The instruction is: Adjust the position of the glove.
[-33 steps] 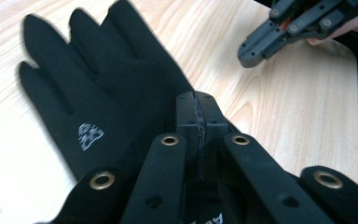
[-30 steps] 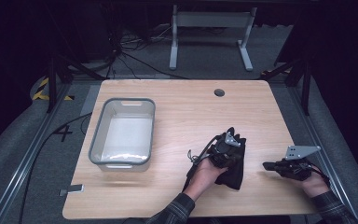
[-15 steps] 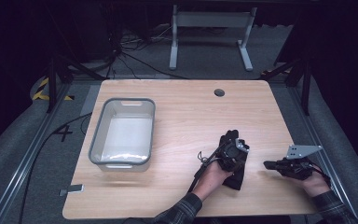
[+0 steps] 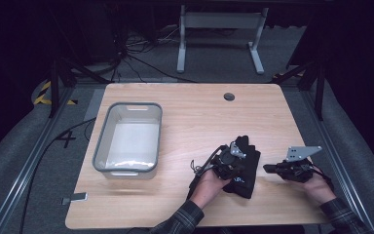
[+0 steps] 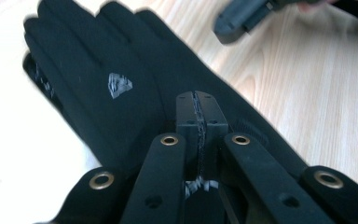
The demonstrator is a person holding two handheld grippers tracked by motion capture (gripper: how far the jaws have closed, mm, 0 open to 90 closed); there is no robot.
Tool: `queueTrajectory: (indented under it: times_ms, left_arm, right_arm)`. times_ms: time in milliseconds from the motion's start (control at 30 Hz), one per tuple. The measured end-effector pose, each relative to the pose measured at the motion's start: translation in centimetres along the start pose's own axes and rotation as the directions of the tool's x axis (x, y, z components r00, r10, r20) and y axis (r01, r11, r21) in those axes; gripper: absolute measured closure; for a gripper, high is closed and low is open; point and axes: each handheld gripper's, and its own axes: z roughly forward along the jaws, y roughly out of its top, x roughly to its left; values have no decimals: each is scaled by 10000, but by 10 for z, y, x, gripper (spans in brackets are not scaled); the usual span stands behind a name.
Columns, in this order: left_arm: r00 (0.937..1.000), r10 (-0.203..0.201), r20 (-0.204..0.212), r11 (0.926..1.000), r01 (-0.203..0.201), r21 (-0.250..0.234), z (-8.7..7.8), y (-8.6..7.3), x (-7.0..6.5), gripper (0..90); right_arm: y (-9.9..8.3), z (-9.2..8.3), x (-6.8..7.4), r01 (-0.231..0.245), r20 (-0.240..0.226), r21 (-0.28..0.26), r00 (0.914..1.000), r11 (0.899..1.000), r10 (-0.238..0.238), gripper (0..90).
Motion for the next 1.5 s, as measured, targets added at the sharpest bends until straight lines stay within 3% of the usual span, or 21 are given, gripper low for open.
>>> queueTrajectory:
  times_ms: [233,400,467,600,1000,1267,1367,1500]
  left_arm:
    - [9999,-76,-83,9994,79,323,9,-4,1,894]
    - [9998,4,-219,9986,7,522,14,-6,3,895]
    - [9980,185,-600,9975,-144,696,16,-6,5,895]
    - [9986,8,-530,9971,32,763,17,-7,10,896]
    - [9961,-158,-871,9963,231,831,14,-7,30,897]
    - [9956,204,-915,9944,-106,1055,17,0,32,896]
    - [9969,110,-773,9956,-38,934,14,1,32,893]
    - [9988,-15,-490,9979,47,646,7,3,33,759]
  right_arm:
    - [20,21,-7,4,-372,-248,9993,9997,-13,900]
    - [24,40,-5,199,-660,94,9976,9998,-192,900]
    - [24,42,-4,236,-671,159,9975,9996,-225,900]
    - [22,42,-2,262,-684,228,9974,9994,-246,900]
    - [21,44,21,619,-1241,320,9906,9976,-575,900]
    - [19,44,30,538,-1513,249,9873,9982,-494,900]
    - [19,40,31,495,-1463,154,9881,9987,-467,900]
    - [15,22,28,374,-913,-145,9951,9992,-385,830]
